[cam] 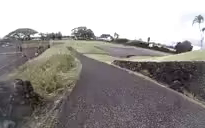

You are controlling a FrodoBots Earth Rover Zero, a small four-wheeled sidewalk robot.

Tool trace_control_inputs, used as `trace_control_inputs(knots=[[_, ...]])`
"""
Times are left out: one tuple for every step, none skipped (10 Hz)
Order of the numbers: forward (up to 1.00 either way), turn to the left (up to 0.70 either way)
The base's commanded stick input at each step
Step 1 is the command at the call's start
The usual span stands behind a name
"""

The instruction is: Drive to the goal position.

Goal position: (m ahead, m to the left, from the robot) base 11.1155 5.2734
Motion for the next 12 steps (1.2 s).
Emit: trace_control_inputs(knots=[[0.7,0.01],[0.7,0.01],[0.7,0.01],[0.7,0.01],[0.7,0.01],[0.7,0.01],[0.7,0.01],[0.7,0.01],[0.7,0.01],[0.7,0.01],[0.7,0.01],[0.7,0.01]])
